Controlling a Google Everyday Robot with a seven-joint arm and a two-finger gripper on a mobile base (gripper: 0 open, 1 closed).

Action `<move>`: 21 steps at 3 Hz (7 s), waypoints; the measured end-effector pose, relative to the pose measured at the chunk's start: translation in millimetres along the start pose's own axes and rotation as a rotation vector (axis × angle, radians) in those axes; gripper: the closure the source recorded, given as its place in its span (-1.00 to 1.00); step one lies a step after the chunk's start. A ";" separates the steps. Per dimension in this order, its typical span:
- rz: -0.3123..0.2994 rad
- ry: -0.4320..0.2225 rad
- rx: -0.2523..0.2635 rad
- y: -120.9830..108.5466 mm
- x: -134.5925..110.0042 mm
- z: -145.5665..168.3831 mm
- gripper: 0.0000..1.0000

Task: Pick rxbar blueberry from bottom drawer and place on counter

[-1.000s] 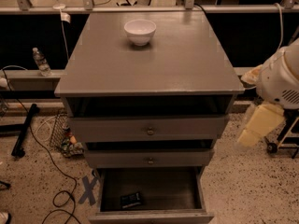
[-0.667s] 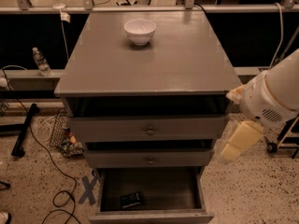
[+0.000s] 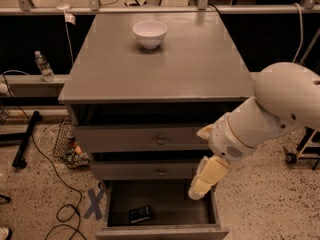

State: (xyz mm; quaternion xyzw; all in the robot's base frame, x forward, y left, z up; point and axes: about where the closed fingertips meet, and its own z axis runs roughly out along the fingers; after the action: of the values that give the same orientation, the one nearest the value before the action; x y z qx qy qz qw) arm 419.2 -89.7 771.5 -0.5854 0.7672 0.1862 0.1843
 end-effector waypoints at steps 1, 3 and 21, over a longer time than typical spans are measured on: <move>0.000 0.000 0.000 0.0 0.1 0.1 -1.00; 0.220 0.100 -0.026 -8.5 93.6 91.0 -1.00; 0.126 -0.102 0.047 -142.6 148.8 634.3 -1.00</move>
Offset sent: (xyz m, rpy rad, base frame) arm -0.0144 -0.0500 -0.1667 -0.1249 0.2372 -0.2451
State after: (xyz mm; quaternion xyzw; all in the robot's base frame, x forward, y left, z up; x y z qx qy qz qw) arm 561.5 70.0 139.8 -0.5213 0.7962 0.2092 0.2248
